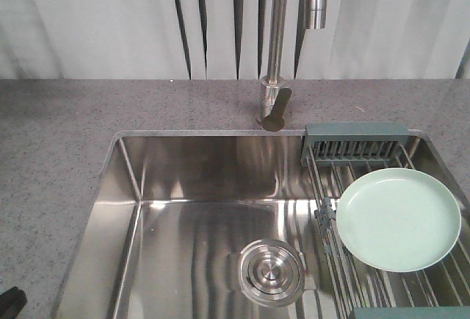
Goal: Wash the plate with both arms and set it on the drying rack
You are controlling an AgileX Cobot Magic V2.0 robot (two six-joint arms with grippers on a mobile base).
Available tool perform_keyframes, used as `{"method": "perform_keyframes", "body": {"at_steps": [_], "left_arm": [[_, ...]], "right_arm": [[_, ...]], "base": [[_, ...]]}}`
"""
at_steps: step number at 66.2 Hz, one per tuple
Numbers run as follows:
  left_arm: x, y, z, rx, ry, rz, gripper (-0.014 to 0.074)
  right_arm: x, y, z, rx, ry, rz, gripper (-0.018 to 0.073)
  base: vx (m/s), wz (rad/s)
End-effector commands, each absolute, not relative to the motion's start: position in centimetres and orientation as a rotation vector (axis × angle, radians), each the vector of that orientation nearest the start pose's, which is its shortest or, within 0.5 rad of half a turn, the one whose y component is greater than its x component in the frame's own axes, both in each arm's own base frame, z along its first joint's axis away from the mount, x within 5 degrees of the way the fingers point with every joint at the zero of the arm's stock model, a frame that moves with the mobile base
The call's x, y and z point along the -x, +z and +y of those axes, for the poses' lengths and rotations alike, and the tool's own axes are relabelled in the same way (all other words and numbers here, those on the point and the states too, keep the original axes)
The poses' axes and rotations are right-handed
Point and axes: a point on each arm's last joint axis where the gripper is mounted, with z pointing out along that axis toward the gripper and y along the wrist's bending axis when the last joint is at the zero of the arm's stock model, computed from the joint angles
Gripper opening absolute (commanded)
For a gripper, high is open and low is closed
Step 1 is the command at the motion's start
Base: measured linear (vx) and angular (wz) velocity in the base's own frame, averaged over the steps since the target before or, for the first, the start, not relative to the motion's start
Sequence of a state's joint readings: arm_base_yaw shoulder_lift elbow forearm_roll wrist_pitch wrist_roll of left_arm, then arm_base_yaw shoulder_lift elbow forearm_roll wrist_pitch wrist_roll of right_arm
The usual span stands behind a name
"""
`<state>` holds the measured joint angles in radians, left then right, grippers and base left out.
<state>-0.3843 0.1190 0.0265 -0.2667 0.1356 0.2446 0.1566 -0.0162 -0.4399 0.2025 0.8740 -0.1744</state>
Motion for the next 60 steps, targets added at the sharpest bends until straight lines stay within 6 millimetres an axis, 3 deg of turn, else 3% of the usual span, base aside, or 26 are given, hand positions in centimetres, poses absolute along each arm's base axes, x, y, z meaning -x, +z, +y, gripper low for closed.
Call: {"method": "perform_keyframes", "body": {"at_steps": [1,15,31,60], "left_arm": [[-6.1,18.9,-2.1,-0.247,-0.277,1.629,-0.0006],[-5.5,20.0,-0.7,-0.093,-0.119,1.479,-0.0006],[-5.6,20.1,0.2,0.049,-0.005,1.468,-0.0006],[-5.5,20.2,0.7,0.185,-0.015,1.456,-0.0006]], "right_arm": [[-0.3,29.0,1.4,0.272,0.224,1.785,-0.001],[-0.3,29.0,1.4,0.271,0.227,1.785,-0.001],[-0.3,29.0,1.4,0.271,0.227,1.785,-0.001],[-0.3,29.0,1.4,0.271,0.227,1.785,-0.001]], "base": [[0.0,0.0],[0.0,0.0],[0.0,0.0],[0.0,0.0]]}}
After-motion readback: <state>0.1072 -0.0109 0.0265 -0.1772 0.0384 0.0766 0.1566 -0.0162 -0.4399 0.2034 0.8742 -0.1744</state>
